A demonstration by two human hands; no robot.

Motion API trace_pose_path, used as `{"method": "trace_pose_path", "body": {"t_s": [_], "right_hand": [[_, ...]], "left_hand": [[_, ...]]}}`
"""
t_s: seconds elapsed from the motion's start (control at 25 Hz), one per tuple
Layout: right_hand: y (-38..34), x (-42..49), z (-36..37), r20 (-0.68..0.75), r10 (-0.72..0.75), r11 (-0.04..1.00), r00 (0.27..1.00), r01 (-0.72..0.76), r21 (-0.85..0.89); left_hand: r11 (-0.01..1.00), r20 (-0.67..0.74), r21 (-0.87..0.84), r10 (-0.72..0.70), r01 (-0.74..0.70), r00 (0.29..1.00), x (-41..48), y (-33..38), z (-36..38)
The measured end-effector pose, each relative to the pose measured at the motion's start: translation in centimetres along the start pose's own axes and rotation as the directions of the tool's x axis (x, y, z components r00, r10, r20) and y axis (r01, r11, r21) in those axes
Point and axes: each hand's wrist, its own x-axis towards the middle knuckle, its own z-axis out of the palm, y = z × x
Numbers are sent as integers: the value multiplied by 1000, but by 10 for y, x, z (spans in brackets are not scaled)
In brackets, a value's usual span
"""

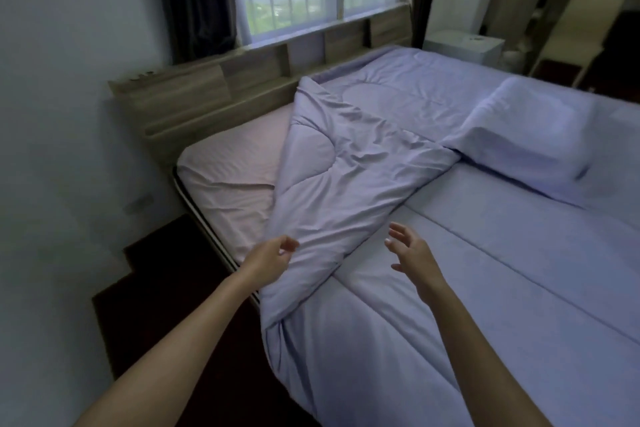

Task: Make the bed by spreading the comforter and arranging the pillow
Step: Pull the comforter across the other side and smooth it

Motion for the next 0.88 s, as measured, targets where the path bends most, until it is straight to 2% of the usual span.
{"method": "trace_pose_path", "body": {"t_s": [0.08, 0.24, 0.44, 0.56, 0.64, 0.72, 0.8, 0.88], "right_hand": [[16, 12, 11, -75, 106, 994, 992, -105, 12], [47, 46, 32, -175, 291, 955, 940, -277, 100], [71, 96, 65, -232, 411, 908, 882, -374, 189], [86, 106, 87, -246, 470, 883, 848, -450, 136], [96, 107, 102, -207, 488, 872, 848, -481, 89], [93, 106, 120, -123, 485, 870, 866, -463, 169], [87, 106, 141, -130, 463, 873, 877, -425, 240], [77, 104, 167, -182, 445, 891, 877, -414, 186]], "left_hand": [[996, 41, 53, 70, -73, 997, 36, 0, -8], [961, 225, 185, 163, -206, 961, 104, 21, -13], [856, 379, 334, 261, -394, 888, 180, 46, -10], [809, 472, 342, 291, -477, 832, 218, 53, 2], [716, 562, 403, 299, -570, 771, 241, 53, 15], [580, 647, 462, 296, -670, 703, 262, 53, 29], [406, 725, 459, 344, -791, 597, 280, 56, 45], [295, 783, 380, 403, -877, 474, 288, 56, 60]]}}
